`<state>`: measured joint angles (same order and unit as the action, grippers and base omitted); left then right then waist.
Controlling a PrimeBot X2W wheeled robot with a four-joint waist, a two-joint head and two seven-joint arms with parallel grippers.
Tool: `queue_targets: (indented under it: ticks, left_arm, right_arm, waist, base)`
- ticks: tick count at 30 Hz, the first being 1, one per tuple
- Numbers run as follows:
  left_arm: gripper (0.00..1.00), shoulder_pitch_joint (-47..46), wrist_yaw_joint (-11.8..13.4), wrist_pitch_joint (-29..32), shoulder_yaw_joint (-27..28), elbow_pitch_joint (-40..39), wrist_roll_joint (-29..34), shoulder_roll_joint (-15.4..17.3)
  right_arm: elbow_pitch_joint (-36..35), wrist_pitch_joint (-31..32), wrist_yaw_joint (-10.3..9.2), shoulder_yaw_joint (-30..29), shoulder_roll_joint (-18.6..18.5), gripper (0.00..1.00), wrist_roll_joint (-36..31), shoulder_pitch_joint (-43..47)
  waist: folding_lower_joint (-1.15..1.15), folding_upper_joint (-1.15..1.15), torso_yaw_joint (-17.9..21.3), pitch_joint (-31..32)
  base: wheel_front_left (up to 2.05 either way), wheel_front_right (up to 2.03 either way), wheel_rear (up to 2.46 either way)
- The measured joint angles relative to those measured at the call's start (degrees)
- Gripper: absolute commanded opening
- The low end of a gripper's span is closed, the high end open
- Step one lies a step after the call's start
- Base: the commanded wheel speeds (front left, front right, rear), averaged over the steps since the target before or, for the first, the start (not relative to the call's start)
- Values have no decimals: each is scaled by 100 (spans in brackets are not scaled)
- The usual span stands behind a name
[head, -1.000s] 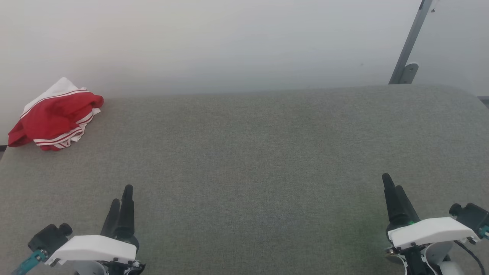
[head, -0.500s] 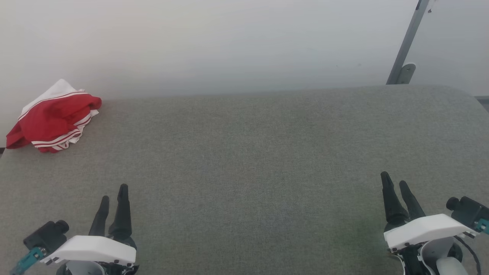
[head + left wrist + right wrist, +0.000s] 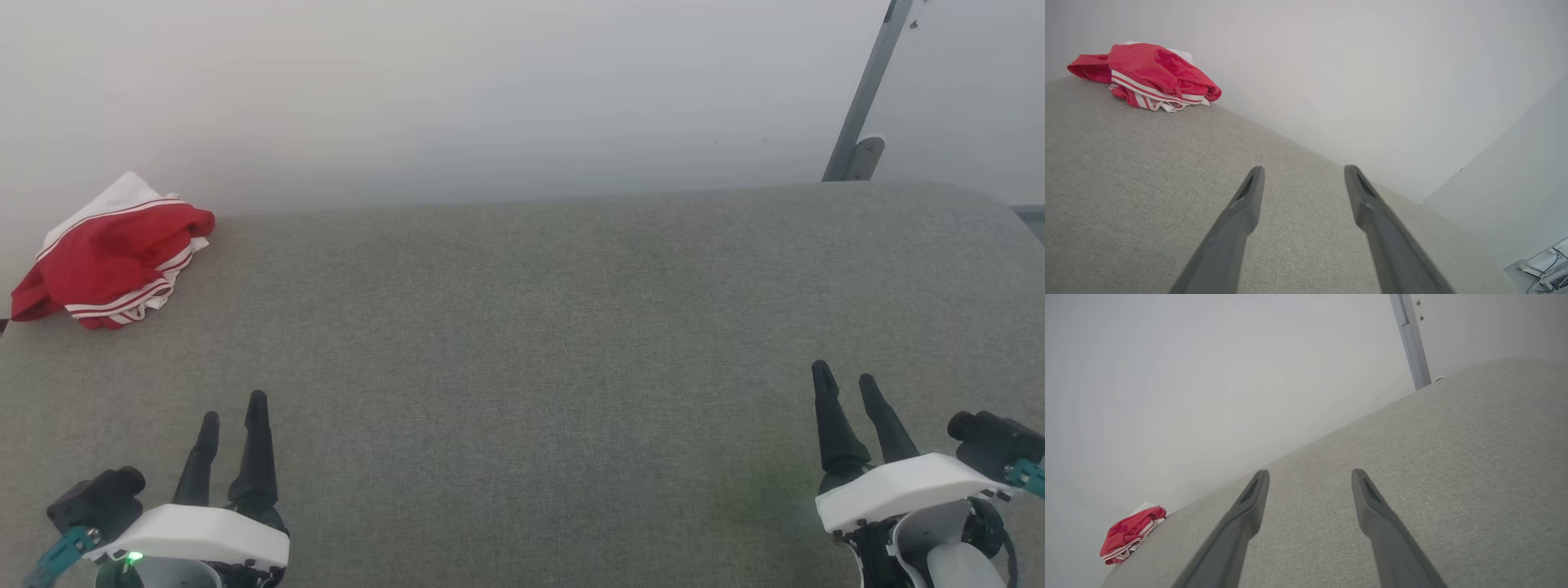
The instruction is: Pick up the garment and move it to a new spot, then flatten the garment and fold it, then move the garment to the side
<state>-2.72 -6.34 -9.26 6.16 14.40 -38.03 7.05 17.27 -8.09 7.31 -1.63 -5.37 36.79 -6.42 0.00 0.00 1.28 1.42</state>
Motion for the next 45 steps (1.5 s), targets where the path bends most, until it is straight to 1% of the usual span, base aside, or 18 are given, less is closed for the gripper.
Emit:
queue_targets:
  ticks: [20, 45]
  left_arm:
    - [100, -2, -66, -271, 3, 2, 948, 119]
    - [100, 0, -99, -536, -109, 31, 1761, 290]
  right_arm:
    - [-77, -200, 1, 26, -67, 100, -844, -3]
    - [-182, -431, 10, 109, -115, 100, -1886, 3]
  waist:
    - [0, 0, 56, 58]
    - [0, 0, 115, 125]
  base:
    - [0, 0, 0]
    - [0, 0, 0]
